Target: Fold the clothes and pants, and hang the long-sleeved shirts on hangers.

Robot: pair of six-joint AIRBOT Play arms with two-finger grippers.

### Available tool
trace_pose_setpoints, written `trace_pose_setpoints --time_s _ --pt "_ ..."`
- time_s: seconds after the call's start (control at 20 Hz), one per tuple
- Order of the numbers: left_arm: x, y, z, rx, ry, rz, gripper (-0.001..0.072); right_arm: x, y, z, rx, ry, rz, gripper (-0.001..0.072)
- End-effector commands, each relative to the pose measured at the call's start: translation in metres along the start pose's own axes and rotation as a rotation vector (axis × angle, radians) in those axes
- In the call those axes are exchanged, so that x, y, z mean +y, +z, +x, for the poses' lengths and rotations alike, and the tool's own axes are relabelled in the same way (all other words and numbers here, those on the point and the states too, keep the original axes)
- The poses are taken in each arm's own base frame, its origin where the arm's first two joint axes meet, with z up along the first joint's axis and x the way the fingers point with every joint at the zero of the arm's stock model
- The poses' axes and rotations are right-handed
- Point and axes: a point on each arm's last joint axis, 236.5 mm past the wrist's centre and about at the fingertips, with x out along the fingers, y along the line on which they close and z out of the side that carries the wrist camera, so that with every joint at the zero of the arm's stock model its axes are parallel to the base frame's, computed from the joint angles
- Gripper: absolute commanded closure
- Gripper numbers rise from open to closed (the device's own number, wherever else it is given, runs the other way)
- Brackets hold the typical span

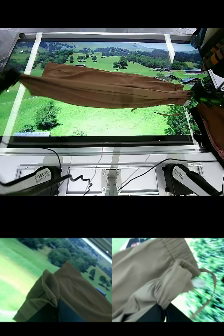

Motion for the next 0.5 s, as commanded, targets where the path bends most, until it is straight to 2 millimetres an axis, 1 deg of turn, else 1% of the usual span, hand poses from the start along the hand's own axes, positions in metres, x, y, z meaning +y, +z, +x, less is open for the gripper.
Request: trace_pose_setpoints --time_s 0.0,0.1,0.15,0.3,0.35,0.45 --pt "-0.041 -0.006 0.061 0.022 -0.065 -0.081 0.0699 0.015 0.014 0.051 -0.041 0.053 0.163 0.0682" --pt "-0.047 -0.010 0.090 0.038 -0.073 -0.146 0.0699 0.021 0.021 0.076 -0.026 0.073 0.212 0.0681" --pt "-0.052 -0.012 0.101 0.042 -0.081 -0.143 0.0699 0.026 0.026 0.089 -0.020 0.084 0.227 0.0681" --pt "-0.059 -0.012 0.124 -0.002 -0.086 -0.129 0.0699 0.042 0.047 0.119 -0.030 0.127 0.285 0.0681" --pt "-0.058 -0.012 0.130 -0.022 -0.082 -0.129 0.0699 0.048 0.057 0.125 -0.050 0.149 0.313 0.0681" --pt "-0.050 -0.017 0.140 -0.037 -0.066 -0.147 0.0700 0.057 0.074 0.136 -0.095 0.192 0.382 0.0681"
